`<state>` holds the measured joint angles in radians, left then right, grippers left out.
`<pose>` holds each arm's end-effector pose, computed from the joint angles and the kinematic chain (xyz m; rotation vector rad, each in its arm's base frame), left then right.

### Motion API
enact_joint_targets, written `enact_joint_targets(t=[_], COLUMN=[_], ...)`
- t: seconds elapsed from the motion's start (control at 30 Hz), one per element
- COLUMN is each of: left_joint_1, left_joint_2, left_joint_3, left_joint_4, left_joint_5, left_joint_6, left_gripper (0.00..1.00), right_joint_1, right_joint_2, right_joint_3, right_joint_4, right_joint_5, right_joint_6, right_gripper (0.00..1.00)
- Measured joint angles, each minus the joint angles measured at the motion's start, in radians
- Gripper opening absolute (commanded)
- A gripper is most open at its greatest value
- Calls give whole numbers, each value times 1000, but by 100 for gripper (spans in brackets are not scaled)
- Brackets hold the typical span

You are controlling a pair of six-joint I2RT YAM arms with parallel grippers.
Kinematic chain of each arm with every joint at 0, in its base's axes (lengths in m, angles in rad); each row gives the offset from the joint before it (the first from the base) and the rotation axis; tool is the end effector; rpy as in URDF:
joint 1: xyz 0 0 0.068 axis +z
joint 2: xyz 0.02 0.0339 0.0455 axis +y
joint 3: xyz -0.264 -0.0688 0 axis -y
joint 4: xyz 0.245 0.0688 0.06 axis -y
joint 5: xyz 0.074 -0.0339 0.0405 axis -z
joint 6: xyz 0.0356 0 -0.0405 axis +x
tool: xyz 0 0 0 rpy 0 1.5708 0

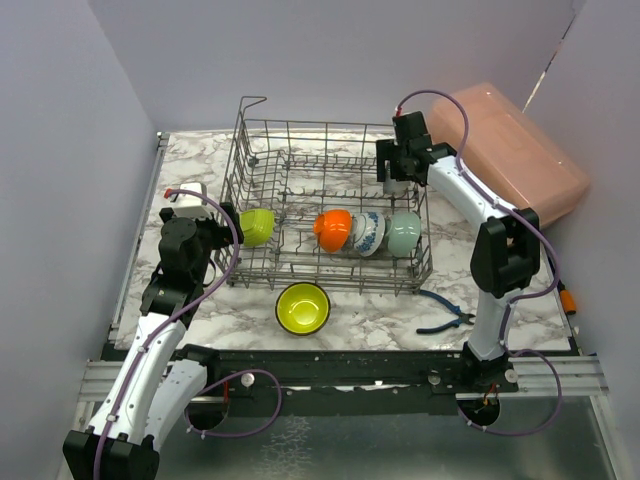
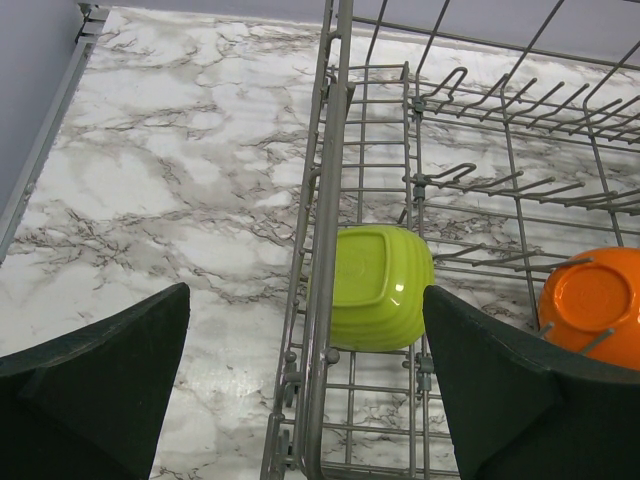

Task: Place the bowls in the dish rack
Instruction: Place the bowl in the dish rack.

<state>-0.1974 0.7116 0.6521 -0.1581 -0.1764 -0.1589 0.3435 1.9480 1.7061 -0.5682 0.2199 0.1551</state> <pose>0.1725 -0.0281 0.3077 -0.0922 1.7837 -0.0985 0.4211 0.1424 0.2797 -0.1180 2.3531 -0.0196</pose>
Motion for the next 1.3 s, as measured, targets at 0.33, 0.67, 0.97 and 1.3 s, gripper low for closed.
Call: enact_joint_targets(t=[0.33,0.67,0.97,1.3], left_joint_1=[0,0,0,0], left_joint_2=[0,1,5,10], left_joint_3=[0,0,0,0], left_joint_4=[0,1,5,9], left_joint_5=[0,1,4,4], left_joint_6=[0,0,0,0], left_gripper=[99,99,99,99], right_joint_1=[11,11,11,6], right_joint_2=[-6,-6,-7,-7], right_joint_3=[-18,-19,-20,-20], right_joint_4=[12,10,14,19], right_joint_5=[54,52,52,40], right_joint_6=[-15,-49,-148,-220], right_gripper=[64,42,41,41])
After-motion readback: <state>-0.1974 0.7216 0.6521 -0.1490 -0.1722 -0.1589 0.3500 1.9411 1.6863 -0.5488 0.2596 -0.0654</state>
